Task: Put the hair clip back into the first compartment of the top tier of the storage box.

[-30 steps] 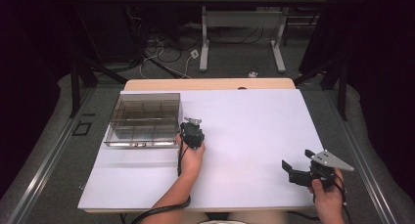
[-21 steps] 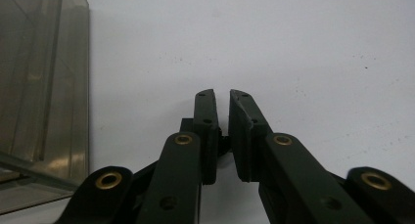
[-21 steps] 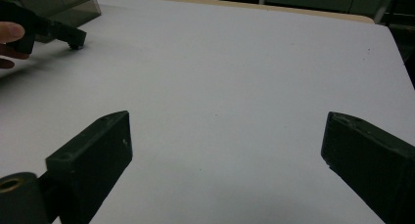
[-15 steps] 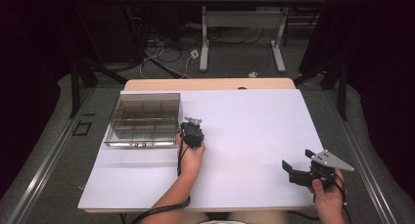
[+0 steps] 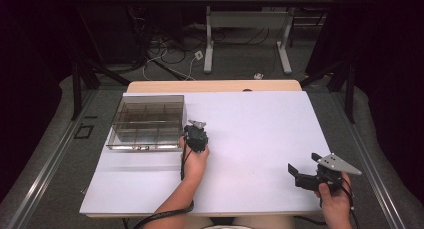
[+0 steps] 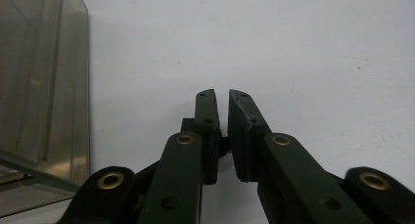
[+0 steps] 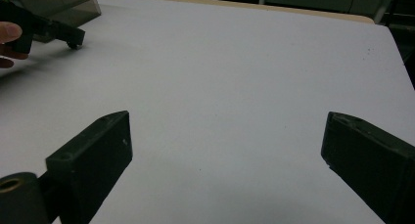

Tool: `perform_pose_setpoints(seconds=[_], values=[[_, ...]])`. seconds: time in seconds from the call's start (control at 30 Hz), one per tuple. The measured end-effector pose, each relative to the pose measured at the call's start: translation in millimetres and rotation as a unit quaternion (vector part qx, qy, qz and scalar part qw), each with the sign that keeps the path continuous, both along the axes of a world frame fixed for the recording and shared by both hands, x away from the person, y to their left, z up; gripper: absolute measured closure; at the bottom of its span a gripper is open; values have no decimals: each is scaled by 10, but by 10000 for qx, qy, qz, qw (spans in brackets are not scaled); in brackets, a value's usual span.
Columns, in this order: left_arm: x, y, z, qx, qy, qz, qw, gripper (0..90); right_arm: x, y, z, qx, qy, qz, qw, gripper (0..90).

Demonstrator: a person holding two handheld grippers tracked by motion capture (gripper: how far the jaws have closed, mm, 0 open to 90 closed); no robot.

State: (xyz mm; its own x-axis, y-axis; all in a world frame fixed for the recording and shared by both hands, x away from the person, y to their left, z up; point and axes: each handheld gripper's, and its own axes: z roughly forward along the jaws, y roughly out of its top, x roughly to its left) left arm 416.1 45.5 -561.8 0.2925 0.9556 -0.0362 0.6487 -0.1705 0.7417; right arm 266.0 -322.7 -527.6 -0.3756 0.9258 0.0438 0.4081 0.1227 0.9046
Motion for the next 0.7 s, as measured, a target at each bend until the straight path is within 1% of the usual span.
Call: perform_pose_setpoints(seconds=[0.1,0.13,0.2,0.23,0.27,0.33,0.37,0.47,0.5,0.53,0.57,0.6,0.7], values=[[-11,-26,17,-1,-31,-40,10000,834,-1,8,-2,26,-21,2,10000,45],[-15,-33,30,36,-37,-100,9999,834,-2,12,-4,57,0,5,10000,45],[-21,-52,51,24,-51,-128,9999,834,1,5,-4,24,-13,9,10000,45],[-23,-68,68,-47,-70,-135,9999,834,1,4,-3,23,-23,10,10000,45],[-23,-68,79,-22,-82,-181,9998,834,0,3,-2,5,-34,7,10000,45],[-27,-72,92,-34,-69,-187,9998,834,0,1,-3,14,-42,-3,10000,45],[-28,-70,106,-50,-51,-228,9997,834,-3,3,-2,32,-14,-24,10000,45],[-35,-76,167,-151,-64,-301,9994,834,2,7,-10,41,-81,-66,9999,45],[-35,-76,167,-151,-64,-301,9994,834,5,2,-10,42,-92,-13,9999,45],[-37,-72,185,-167,-74,-319,9993,834,-1,0,-3,16,-39,-8,10000,45],[-40,-70,205,-176,-65,-330,9993,834,0,-1,-3,3,-34,2,10000,45],[-36,-63,239,-237,-69,-361,9990,834,1,1,-3,11,-25,-1,10000,45],[-39,-56,282,-254,-77,-390,9989,835,-1,15,-3,42,-4,-10,10000,45]])
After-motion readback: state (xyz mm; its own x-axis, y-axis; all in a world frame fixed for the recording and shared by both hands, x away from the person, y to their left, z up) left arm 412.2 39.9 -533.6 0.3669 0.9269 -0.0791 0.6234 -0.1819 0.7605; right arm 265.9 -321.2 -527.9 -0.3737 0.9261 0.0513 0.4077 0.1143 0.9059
